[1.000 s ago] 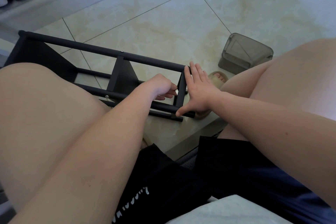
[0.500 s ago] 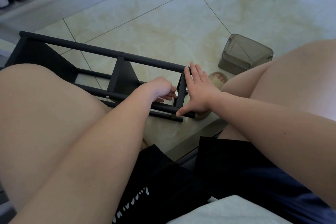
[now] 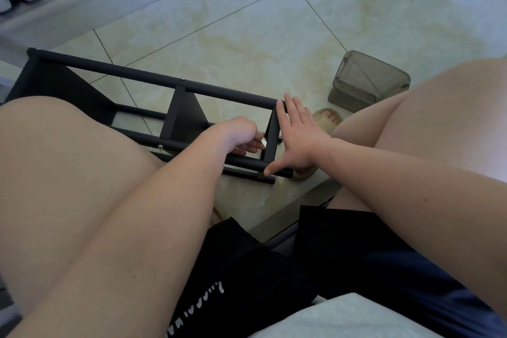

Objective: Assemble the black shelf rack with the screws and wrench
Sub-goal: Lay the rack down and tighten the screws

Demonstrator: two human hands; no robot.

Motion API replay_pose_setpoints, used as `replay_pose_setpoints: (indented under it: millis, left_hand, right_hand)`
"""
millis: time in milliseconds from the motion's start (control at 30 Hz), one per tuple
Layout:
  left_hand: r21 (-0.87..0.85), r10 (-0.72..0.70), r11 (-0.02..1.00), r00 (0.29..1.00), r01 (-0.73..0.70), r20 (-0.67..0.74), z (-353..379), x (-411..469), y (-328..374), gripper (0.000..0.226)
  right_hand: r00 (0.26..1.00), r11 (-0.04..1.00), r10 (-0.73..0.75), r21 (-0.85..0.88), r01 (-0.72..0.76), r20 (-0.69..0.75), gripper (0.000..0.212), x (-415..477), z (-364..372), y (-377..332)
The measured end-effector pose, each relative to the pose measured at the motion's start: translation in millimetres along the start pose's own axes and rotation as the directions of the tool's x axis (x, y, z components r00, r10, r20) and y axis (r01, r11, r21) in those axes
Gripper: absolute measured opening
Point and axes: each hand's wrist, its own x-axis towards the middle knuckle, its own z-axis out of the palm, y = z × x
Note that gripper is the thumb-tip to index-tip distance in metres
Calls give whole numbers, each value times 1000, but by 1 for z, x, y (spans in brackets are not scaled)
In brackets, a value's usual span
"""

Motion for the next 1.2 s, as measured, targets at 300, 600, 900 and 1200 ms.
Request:
replay_pose_setpoints:
  millis: [300, 600, 900, 1200]
  left_hand:
    - [192, 72, 978, 995, -83, 65, -8, -4, -2, 23]
    - [277, 144, 946, 983, -170, 113, -17, -8, -6, 24]
    - [430, 174, 873, 971, -230, 165, -22, -13, -9, 18]
    - [627, 204, 741, 970, -239, 130, -22, -15, -12, 12]
  right_hand:
    - [1000, 1000, 0, 5, 0, 2, 167, -1, -1, 1]
    - [1000, 1000, 3, -6, -3, 10, 165, -2, -3, -1]
    - [1000, 1000, 10, -11, -10, 11, 165, -3, -4, -2]
    - [1000, 1000, 10, 1, -10, 11, 165, -3, -5, -2]
